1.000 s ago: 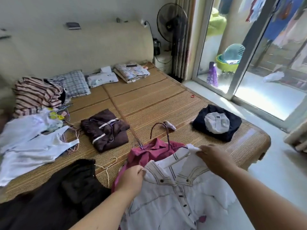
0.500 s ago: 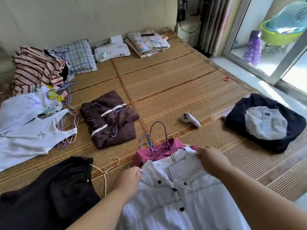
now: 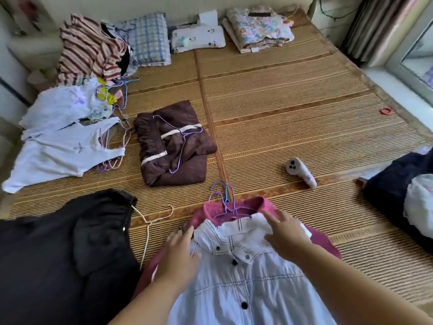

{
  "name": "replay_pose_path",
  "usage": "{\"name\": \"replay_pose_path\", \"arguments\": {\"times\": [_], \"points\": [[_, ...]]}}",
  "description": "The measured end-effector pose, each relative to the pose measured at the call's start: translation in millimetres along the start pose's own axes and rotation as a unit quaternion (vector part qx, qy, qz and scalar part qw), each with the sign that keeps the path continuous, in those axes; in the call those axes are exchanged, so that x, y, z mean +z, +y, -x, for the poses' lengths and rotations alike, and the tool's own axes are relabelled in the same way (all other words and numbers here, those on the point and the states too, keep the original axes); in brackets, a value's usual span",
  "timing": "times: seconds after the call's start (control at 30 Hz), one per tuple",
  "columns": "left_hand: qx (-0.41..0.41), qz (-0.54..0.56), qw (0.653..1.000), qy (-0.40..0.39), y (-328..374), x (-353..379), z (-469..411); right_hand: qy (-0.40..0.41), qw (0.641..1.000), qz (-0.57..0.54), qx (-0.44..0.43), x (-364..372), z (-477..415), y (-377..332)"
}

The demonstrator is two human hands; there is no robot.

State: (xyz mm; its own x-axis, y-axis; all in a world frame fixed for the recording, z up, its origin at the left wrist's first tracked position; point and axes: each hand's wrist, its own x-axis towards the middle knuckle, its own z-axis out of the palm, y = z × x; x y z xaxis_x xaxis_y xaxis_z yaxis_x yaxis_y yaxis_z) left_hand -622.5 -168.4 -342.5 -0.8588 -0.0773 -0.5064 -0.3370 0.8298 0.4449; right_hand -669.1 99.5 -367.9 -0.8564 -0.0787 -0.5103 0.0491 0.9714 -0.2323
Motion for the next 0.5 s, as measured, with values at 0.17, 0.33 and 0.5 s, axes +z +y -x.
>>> {"name": "replay_pose_path", "arguments": {"times": [0.17, 0.33, 0.5], "points": [[-0.011, 0.034, 0.999, 0.028, 19.1, -26.4, 46.1, 0.006, 0.994, 0.027, -0.110, -37.9, 42.4, -36.1], [-0.022, 0.049, 0.997, 0.054, 21.4, -54.9, 113.2, 0.022, 0.977, 0.045, -0.206, -82.3, 101.1, -88.7], [-0.016, 0.037, 0.995, 0.090, 1.1, -95.1, 156.2, 0.032, 0.963, 0.047, -0.262, -94.7, 144.0, -148.2]]}}
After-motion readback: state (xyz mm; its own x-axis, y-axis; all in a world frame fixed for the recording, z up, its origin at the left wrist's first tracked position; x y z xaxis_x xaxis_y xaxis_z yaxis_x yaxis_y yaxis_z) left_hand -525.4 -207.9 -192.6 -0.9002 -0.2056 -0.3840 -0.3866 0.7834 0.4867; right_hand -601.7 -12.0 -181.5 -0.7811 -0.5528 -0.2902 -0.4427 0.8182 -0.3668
